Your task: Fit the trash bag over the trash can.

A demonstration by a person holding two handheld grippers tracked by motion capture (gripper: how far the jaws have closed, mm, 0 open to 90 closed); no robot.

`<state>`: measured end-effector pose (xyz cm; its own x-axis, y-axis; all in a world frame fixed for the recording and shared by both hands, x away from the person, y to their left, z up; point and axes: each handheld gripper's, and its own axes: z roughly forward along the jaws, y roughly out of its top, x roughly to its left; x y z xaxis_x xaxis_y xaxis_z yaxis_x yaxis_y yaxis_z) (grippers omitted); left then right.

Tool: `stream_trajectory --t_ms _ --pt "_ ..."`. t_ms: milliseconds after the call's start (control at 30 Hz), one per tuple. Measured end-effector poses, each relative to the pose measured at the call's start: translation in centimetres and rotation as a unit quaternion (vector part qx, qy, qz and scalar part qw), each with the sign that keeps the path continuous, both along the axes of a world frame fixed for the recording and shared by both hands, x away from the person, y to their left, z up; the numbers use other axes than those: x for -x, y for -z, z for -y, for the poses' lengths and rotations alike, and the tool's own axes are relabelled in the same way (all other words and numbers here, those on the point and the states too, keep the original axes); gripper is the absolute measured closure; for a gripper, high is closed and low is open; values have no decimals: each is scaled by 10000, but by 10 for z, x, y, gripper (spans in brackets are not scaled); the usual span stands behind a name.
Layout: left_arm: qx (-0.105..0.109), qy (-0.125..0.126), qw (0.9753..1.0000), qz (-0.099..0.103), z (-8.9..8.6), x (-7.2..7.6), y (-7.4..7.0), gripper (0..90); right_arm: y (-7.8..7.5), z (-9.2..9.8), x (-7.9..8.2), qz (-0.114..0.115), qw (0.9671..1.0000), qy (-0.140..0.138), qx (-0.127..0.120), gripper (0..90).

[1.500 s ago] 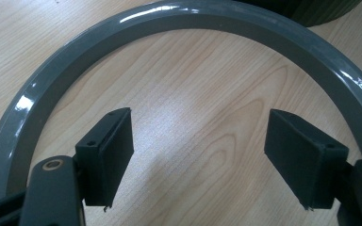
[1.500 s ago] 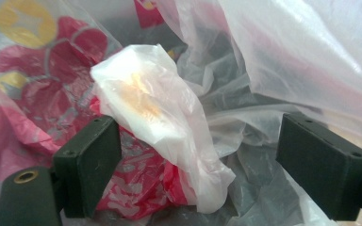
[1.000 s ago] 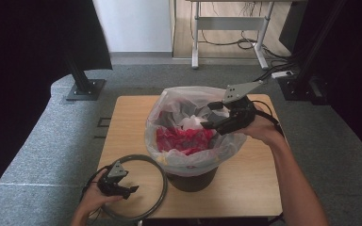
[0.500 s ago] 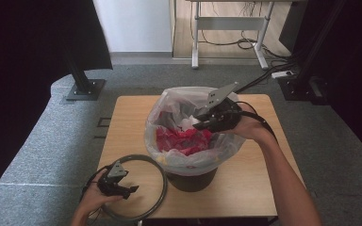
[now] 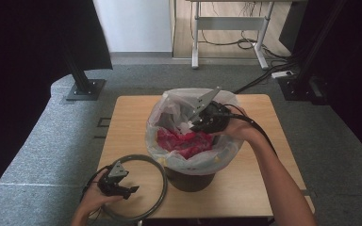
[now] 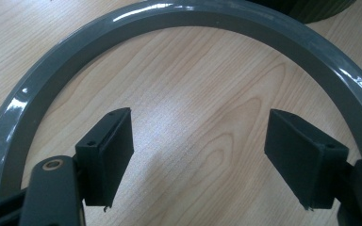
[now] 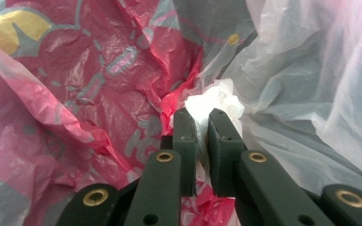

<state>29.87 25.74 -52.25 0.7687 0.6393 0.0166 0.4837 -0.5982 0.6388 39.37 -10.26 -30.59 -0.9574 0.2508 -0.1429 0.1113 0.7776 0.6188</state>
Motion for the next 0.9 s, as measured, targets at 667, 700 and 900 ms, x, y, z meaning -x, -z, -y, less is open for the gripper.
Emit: stream_trajectory --t_ms 667,700,900 --pt "-26 27 10000 -27 0 -1 1 244 22 -23 -7 -120 9944 49 1053 829" --pt "-30 26 10000 -30 1 0 1 244 22 -23 -7 -137 9940 53 1083 829" --pt "-24 24 10000 -23 0 0 0 245 25 -25 -9 -236 9916 40 1270 816"
